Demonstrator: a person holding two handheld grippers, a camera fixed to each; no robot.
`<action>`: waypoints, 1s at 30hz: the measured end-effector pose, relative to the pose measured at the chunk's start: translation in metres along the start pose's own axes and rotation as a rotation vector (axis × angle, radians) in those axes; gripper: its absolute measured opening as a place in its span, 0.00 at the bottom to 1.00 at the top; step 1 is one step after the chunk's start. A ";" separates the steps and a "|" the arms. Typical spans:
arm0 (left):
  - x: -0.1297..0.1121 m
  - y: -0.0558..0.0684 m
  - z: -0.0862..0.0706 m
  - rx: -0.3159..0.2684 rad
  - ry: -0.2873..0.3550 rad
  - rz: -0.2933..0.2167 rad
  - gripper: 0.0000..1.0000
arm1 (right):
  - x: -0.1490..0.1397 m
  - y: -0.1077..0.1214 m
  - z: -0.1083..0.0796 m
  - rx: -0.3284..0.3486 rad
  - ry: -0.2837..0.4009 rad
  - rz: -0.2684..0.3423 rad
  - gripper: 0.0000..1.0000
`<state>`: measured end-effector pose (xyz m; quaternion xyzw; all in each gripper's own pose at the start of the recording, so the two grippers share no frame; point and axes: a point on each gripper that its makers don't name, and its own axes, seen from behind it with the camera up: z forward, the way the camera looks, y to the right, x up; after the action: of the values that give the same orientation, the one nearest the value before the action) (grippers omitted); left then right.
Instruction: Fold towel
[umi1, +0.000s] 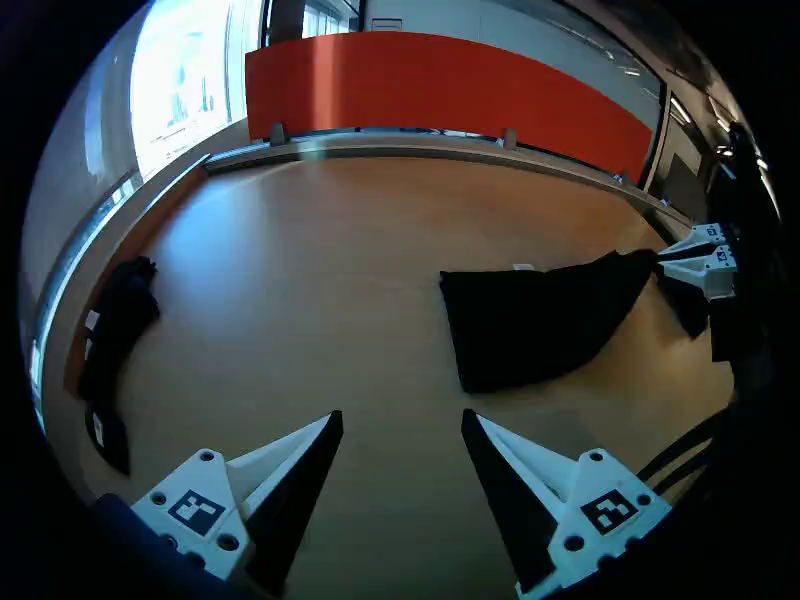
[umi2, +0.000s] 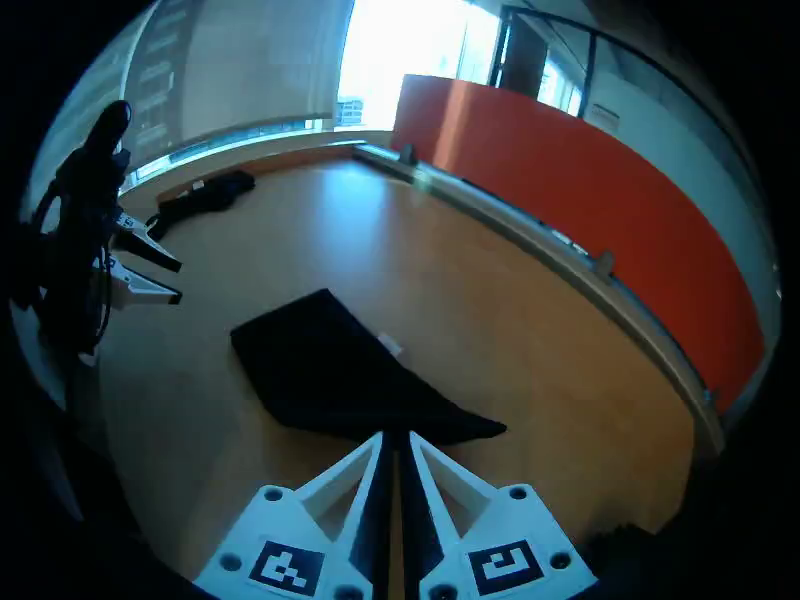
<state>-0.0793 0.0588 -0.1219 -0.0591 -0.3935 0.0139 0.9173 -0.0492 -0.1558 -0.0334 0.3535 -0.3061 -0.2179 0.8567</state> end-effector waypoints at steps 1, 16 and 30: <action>0.000 0.000 0.000 0.001 0.001 0.000 0.87 | 0.007 -0.001 0.000 0.003 0.010 -0.005 0.03; 0.004 -0.002 -0.005 0.000 0.012 -0.005 0.87 | 0.039 -0.012 0.006 0.031 0.043 -0.046 0.03; 0.016 -0.010 -0.020 0.003 0.040 -0.028 0.88 | 0.058 -0.037 0.026 0.092 0.039 -0.099 0.03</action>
<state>-0.0544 0.0480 -0.1231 -0.0524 -0.3759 0.0004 0.9252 -0.0310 -0.2269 -0.0249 0.4112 -0.2812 -0.2390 0.8335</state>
